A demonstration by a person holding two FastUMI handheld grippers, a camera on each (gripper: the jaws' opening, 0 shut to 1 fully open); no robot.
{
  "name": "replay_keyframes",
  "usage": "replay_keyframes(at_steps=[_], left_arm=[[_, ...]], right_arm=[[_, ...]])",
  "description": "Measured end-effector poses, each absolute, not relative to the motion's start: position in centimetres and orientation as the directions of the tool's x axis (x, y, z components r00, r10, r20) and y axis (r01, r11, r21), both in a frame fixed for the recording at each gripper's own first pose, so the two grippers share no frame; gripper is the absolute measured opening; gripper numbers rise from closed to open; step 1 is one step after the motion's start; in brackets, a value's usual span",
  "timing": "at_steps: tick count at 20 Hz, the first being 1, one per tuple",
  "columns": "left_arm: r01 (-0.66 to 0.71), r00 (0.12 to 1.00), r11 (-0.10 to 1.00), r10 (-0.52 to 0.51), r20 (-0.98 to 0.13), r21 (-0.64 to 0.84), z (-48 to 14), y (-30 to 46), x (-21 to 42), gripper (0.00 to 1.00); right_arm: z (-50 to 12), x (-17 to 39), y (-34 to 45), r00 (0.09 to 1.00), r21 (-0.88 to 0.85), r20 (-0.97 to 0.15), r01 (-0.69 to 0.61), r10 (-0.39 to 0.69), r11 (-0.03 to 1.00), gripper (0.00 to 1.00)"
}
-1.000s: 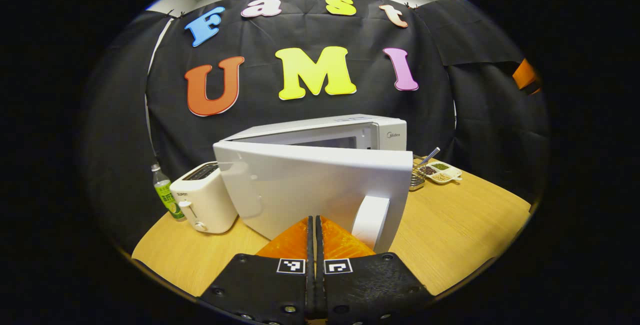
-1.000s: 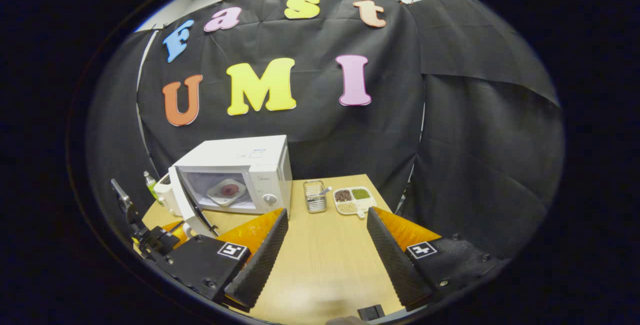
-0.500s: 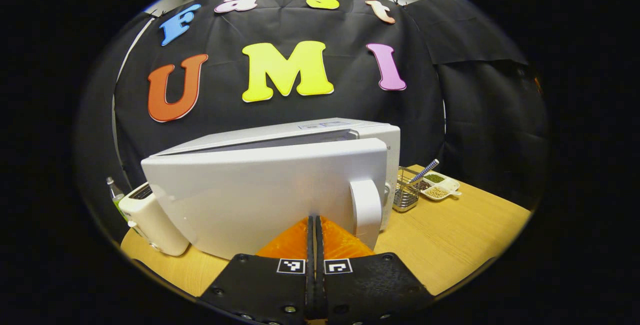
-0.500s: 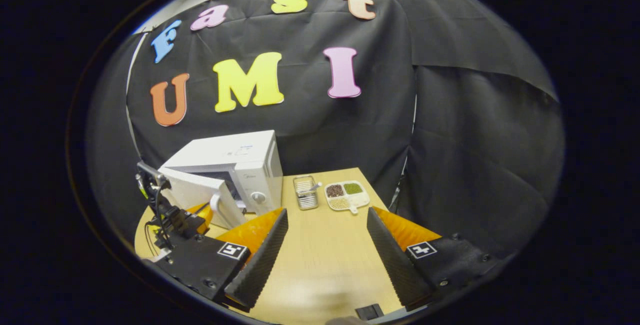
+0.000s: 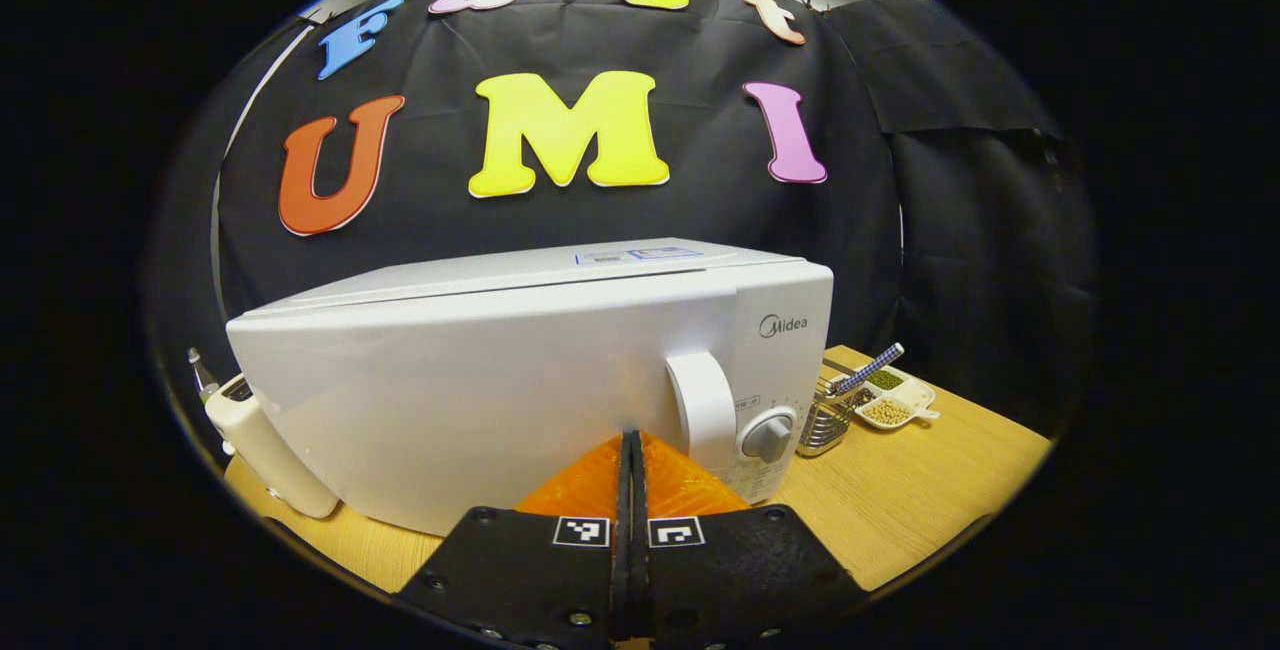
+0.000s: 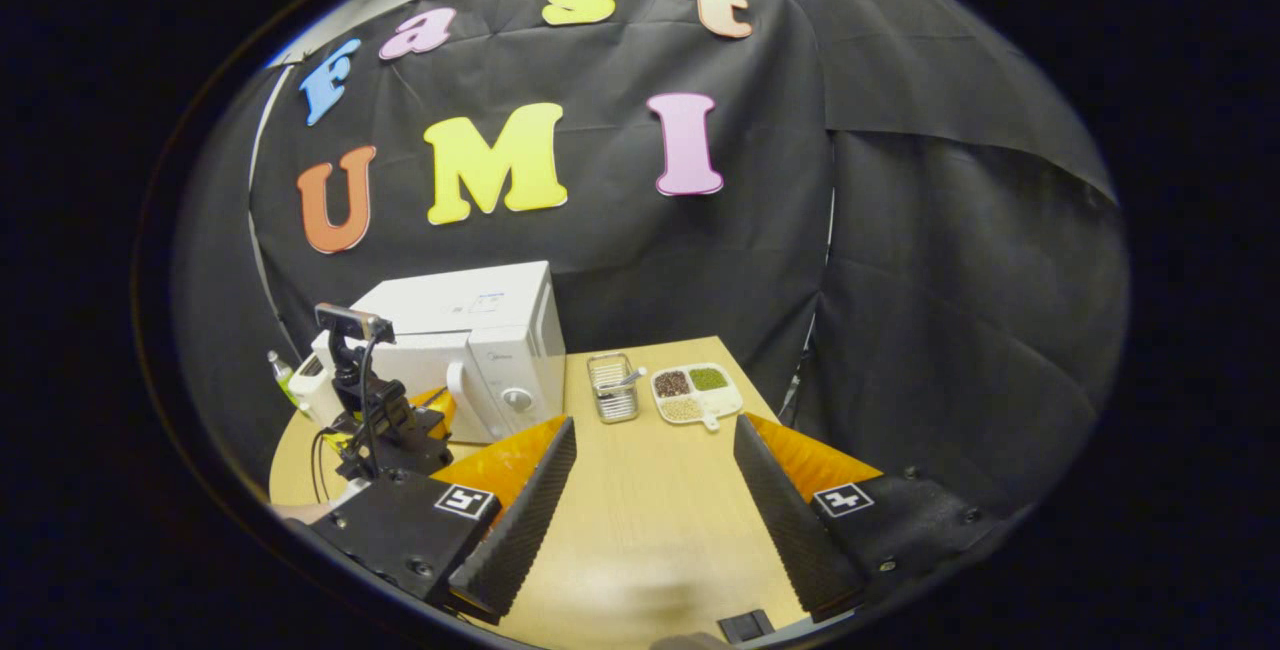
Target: Open the microwave oven with the left hand, put the food in, and close the microwave oven.
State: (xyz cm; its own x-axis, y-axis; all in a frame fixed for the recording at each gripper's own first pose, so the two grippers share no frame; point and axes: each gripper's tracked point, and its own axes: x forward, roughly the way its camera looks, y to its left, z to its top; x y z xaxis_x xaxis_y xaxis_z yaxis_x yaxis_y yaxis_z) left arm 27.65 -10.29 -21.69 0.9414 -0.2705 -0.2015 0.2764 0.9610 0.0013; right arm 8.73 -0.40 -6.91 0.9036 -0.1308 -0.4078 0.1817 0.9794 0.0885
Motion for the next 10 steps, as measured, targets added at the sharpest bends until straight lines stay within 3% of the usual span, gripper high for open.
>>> replay_keyframes(at_steps=[5, 6, 7, 8, 10], left_arm=[[0.281, 0.938, 0.959, -0.279, -0.206, -0.020, -22.1, -10.6, 28.7, 0.00], [0.265, 0.929, 0.964, -0.261, -0.262, -0.022, -23.3, -10.4, 28.1, 0.00], [0.257, 0.939, 0.966, -0.254, -0.234, -0.018, -22.4, -10.1, 28.2, 0.09], [0.260, 0.930, 0.966, -0.253, -0.267, -0.007, -22.8, -10.1, 28.1, 0.00], [0.245, 0.925, 0.969, -0.241, -0.294, -0.022, -23.9, -9.5, 26.7, 0.00]], right_arm=[[-6.6, 8.8, 0.4, 0.905, 0.090, -0.409, 0.171, -0.120, 0.981, 1.00], [-6.6, 8.8, 0.6, 0.901, 0.085, -0.418, 0.164, -0.114, 0.983, 1.00], [-6.6, 8.5, 0.9, 0.901, 0.078, -0.420, 0.157, -0.110, 0.985, 1.00], [-6.3, 8.2, 1.0, 0.904, 0.069, -0.411, 0.154, -0.113, 0.986, 1.00], [-5.8, 8.1, 1.2, 0.907, 0.059, -0.405, 0.148, -0.112, 0.987, 1.00]])
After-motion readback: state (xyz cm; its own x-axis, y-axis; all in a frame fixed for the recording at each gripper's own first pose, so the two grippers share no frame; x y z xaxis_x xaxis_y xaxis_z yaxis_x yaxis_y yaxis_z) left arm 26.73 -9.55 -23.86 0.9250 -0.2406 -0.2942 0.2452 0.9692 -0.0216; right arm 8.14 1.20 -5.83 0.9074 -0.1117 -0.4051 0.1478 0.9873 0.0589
